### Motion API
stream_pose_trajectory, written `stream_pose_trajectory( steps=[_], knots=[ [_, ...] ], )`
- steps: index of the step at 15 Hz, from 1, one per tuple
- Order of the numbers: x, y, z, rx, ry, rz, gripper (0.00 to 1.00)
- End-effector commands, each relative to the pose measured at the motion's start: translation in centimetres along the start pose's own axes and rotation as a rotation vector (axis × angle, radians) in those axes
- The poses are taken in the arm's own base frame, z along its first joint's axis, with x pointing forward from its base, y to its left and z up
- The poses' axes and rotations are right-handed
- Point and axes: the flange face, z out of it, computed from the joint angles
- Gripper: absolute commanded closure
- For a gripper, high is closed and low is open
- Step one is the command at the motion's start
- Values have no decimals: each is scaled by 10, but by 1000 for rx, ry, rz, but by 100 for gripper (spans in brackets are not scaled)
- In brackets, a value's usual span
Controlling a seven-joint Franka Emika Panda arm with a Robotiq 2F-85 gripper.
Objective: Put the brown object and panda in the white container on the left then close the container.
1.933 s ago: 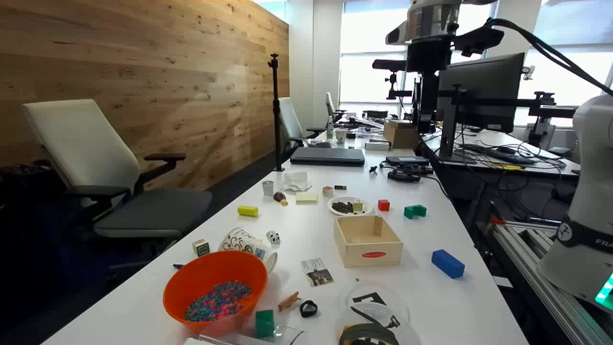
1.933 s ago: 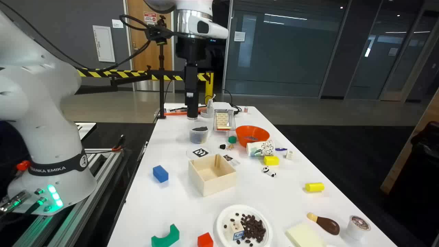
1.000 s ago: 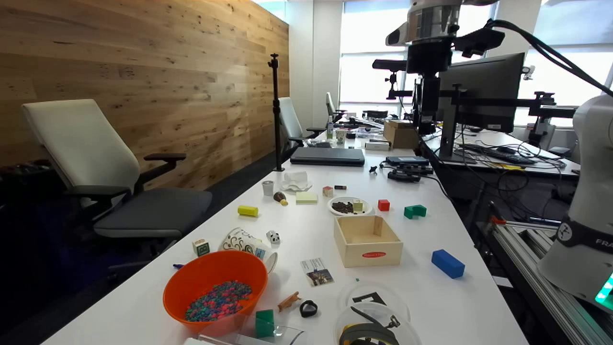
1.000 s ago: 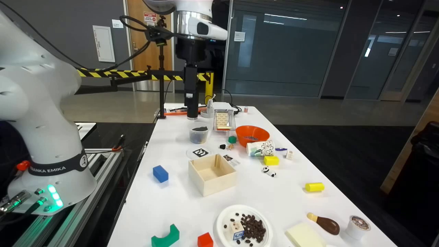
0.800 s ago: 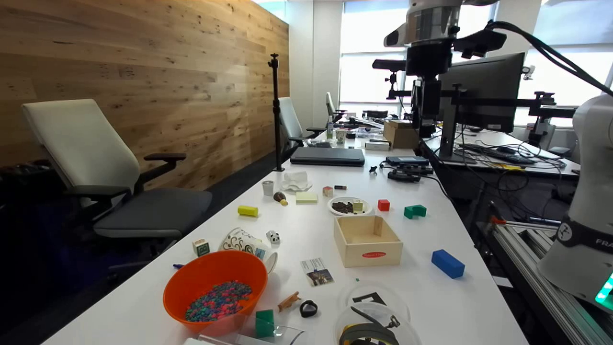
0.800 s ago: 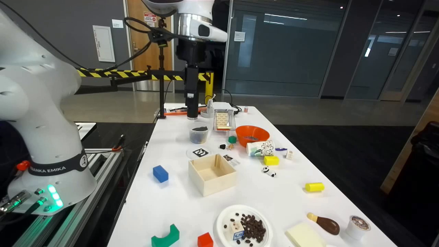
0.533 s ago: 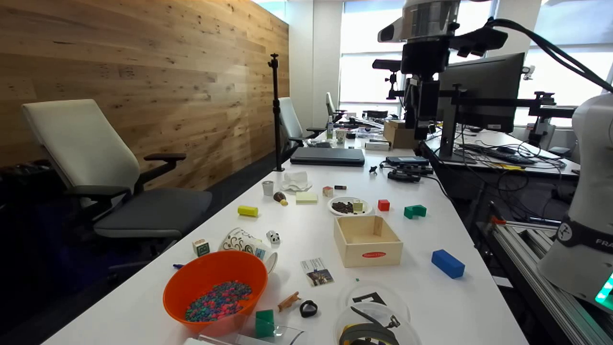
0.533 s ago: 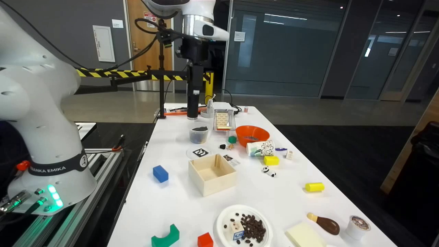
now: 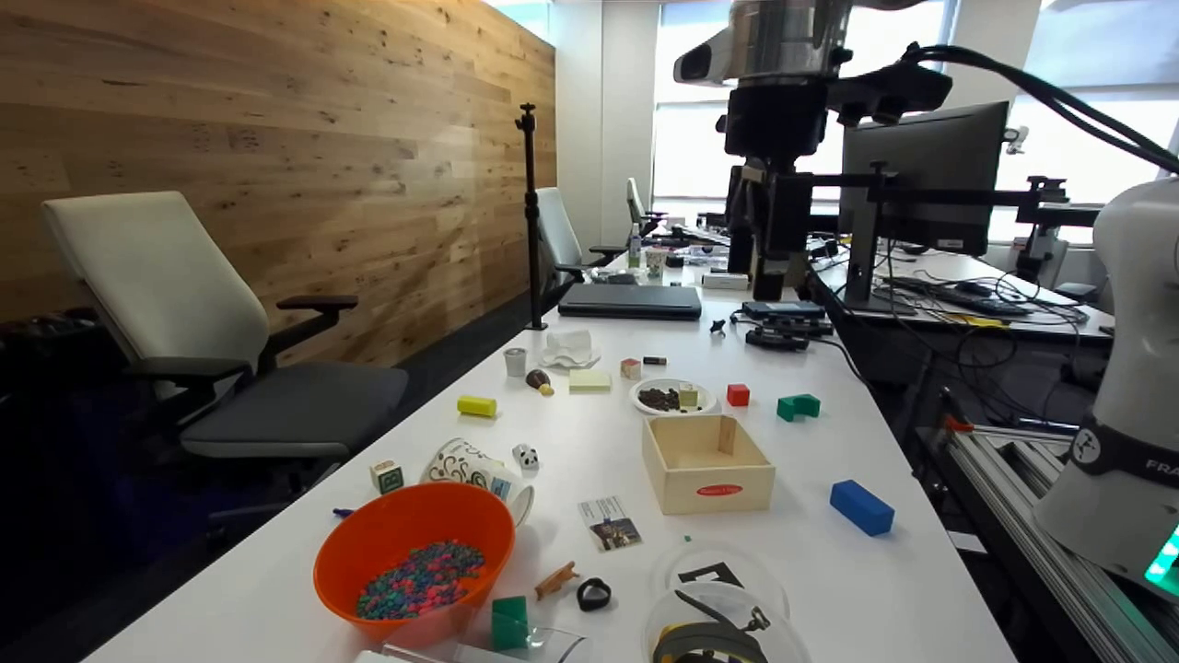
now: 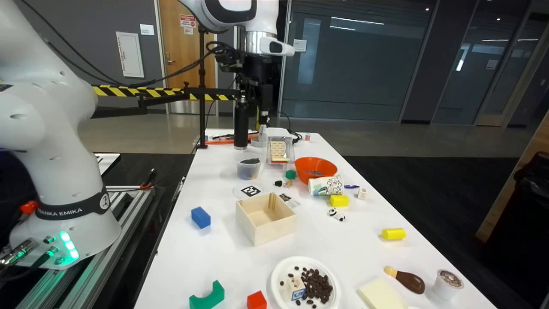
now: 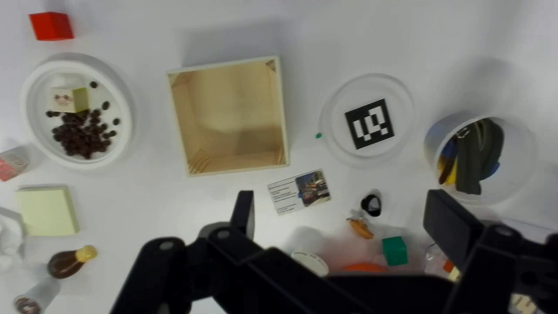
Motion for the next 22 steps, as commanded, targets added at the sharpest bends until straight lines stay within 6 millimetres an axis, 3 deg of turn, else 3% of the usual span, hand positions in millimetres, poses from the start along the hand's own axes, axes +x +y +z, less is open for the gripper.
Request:
stream_pose_trajectory(
  steps=[1,5,8,15,22],
  knots=[
    [5,-4,5,24,-19,-11,0],
    [17,-2,19,40,-23,-23,0],
    [35,-2,47,77,-1,-12,0],
    [83,-40,107,126,115,-75,0],
    [114,-72,144,110,171,-225,0]
  ],
)
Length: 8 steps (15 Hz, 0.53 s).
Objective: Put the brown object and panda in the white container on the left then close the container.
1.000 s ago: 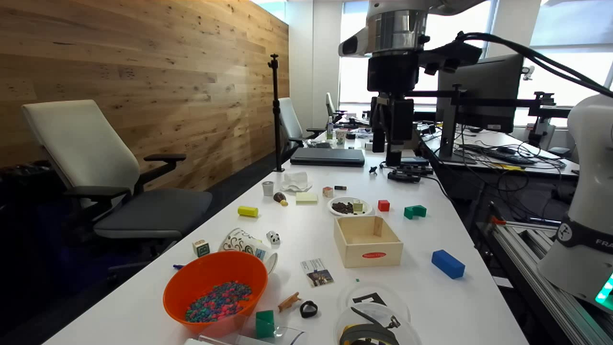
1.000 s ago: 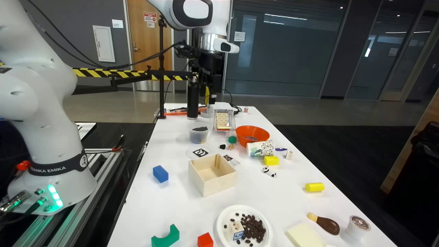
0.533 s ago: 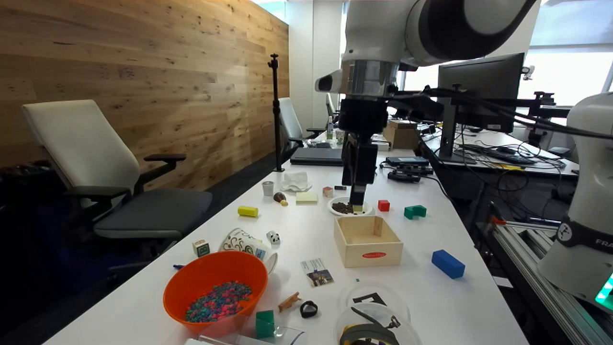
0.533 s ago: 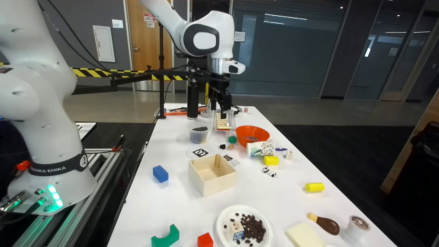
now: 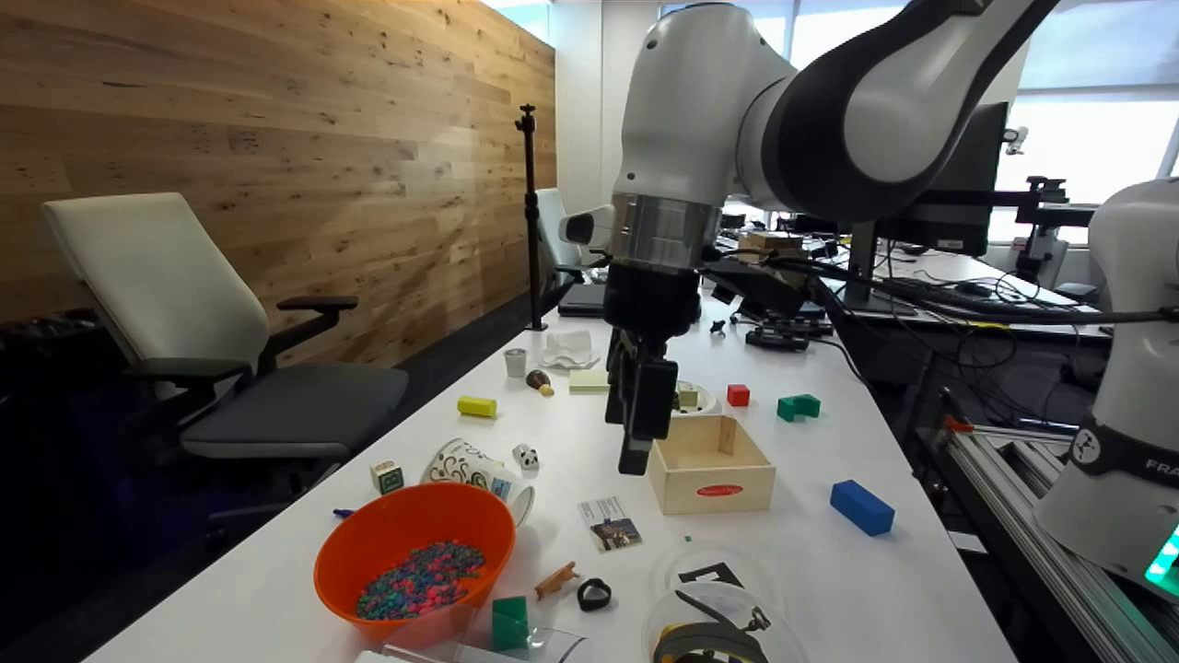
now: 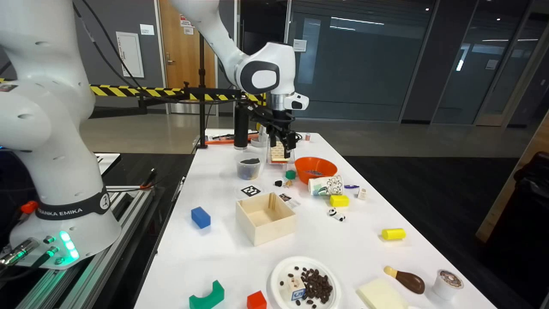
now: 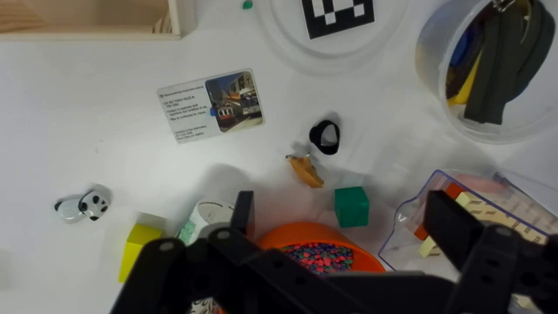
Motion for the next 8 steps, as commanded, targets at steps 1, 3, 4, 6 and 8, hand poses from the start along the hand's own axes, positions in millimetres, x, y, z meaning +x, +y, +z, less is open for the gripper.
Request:
stream_pose_trajectory(
  steps=[1,3,4,6,8],
  knots=[
    [22,-14,19,5,1,-154,0],
    [32,-22,26,-5,-14,-249,0],
    [36,-25,30,-10,-19,-291,0],
    [45,-29,37,-25,-35,-379,0],
    [52,-29,44,-57,-47,-447,0]
  ],
)
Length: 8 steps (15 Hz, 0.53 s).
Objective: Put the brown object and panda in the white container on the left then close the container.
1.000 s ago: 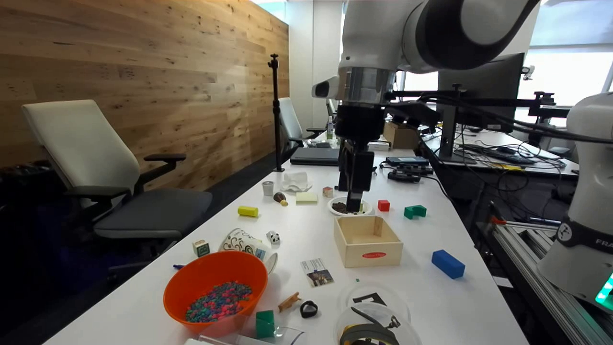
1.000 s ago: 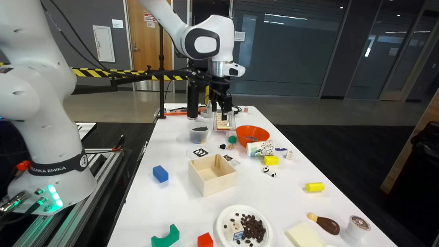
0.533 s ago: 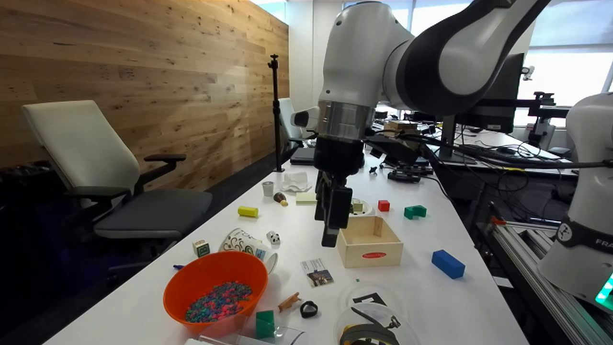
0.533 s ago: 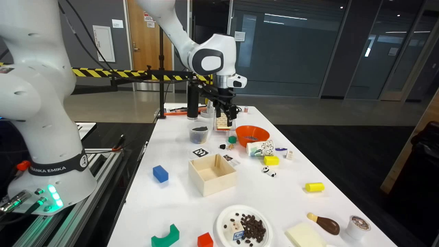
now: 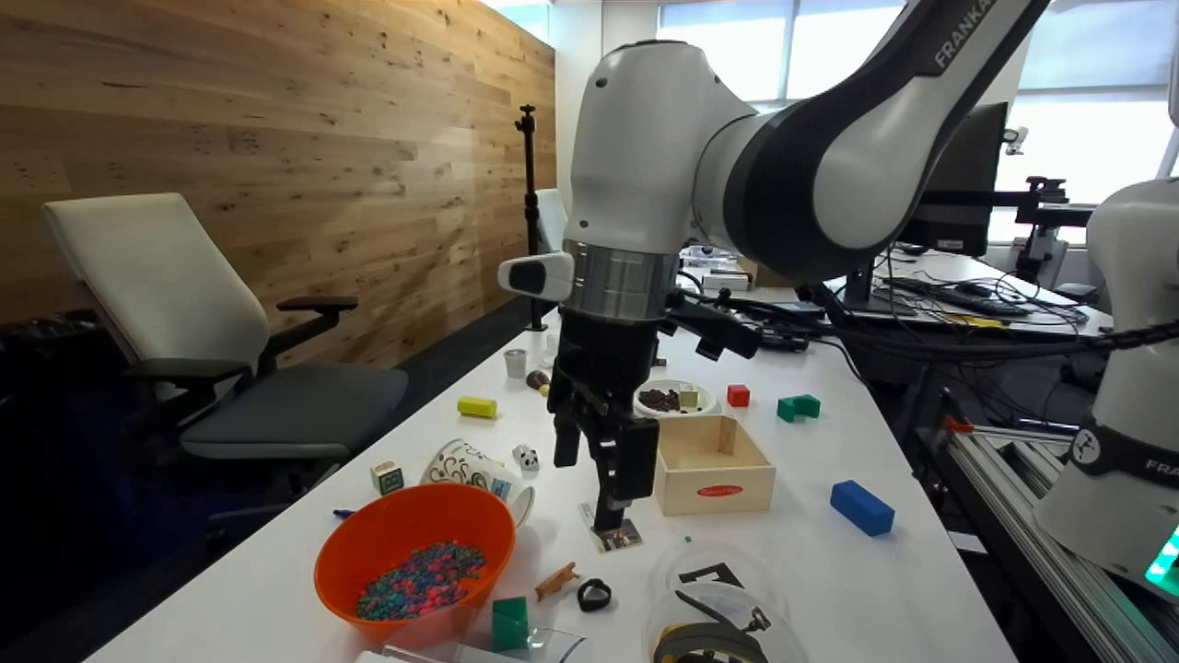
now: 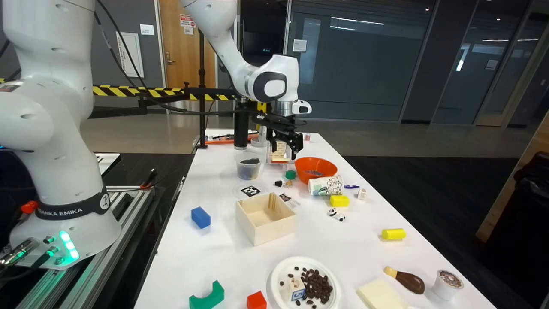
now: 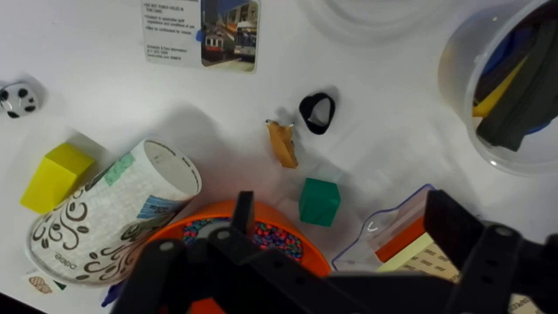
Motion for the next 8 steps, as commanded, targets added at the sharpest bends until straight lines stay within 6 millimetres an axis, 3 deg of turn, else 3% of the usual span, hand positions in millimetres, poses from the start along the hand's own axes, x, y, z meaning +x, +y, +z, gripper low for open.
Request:
stream_pose_trajectory(
  steps=[1,8],
  knots=[
    [20,8,12,-48,-44,-126,0],
    [29,21,37,-74,-97,-199,0]
  ],
)
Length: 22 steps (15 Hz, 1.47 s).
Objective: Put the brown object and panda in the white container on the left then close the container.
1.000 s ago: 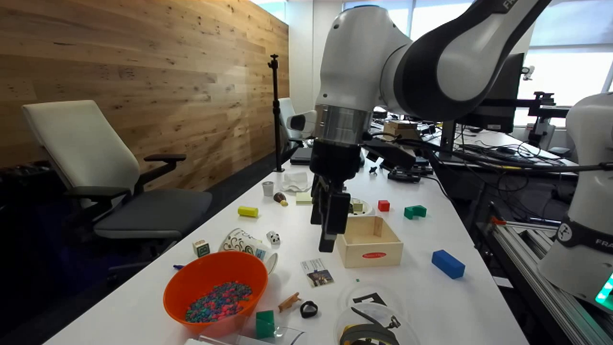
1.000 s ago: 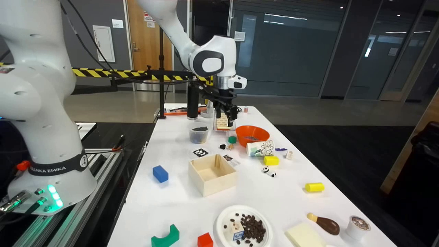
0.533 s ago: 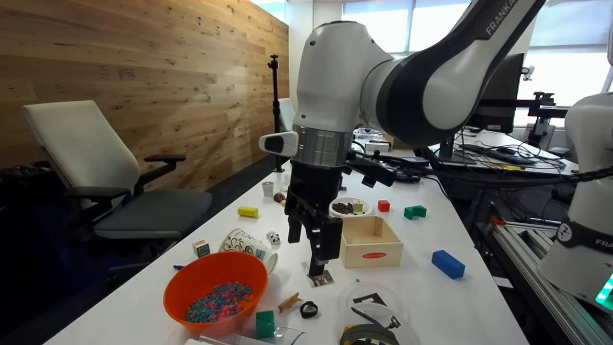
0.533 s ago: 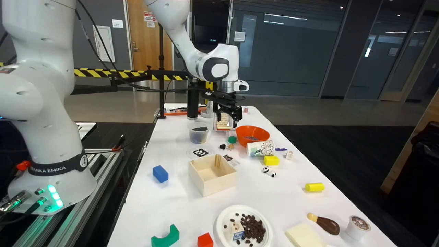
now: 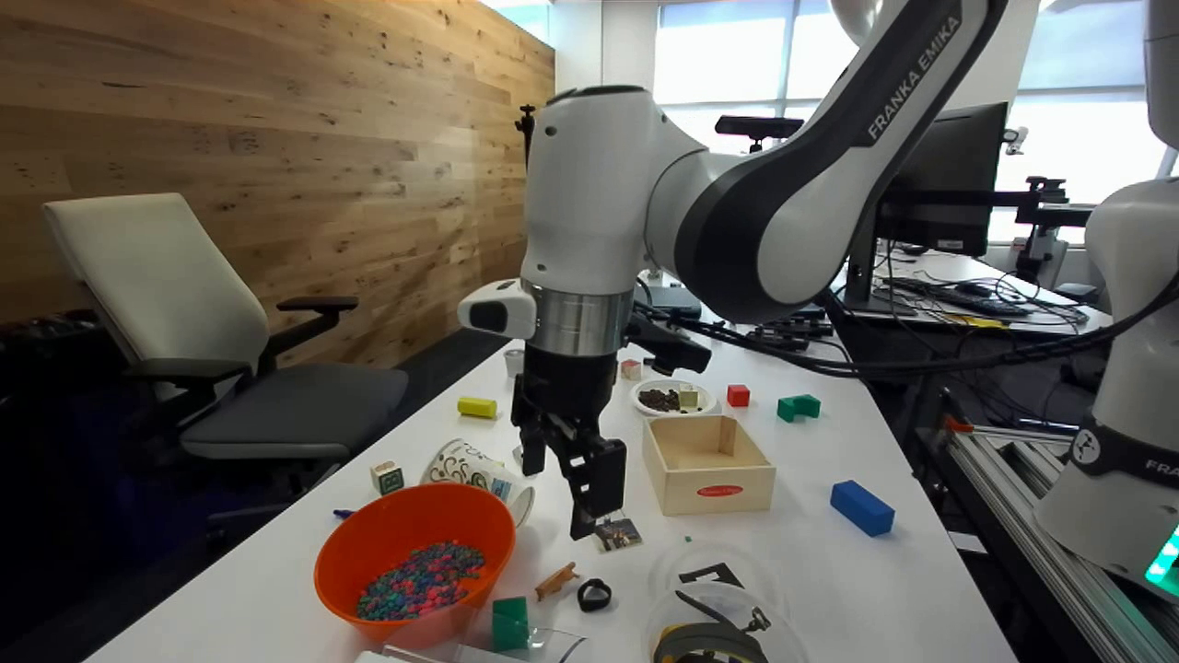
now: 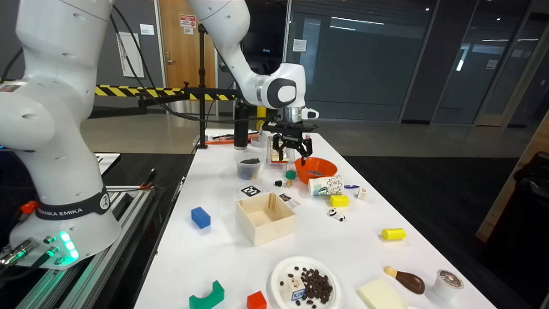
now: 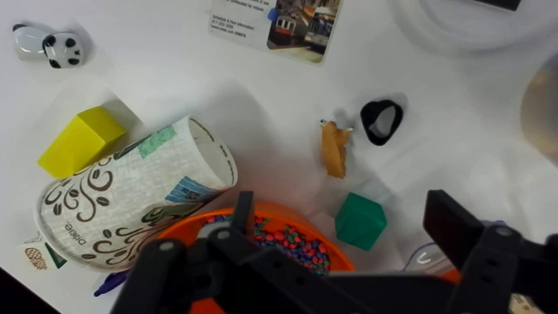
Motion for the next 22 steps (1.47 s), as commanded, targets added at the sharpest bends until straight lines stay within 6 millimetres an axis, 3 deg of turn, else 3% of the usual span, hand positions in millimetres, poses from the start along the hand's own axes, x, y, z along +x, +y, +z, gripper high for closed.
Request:
stream_pose_trajectory(
  steps=[1,7,14,20,21,22],
  knots=[
    [1,0,4,5,-7,-7,0],
    [0,2,10,5,-17,-10,0],
    [-9,-1,53,65,-35,1,0],
    [-8,-8,68,99,-7,4,0],
    [-8,-8,69,99,-2,6,23],
    [-7,-7,69,97,5,6,23]
  ],
)
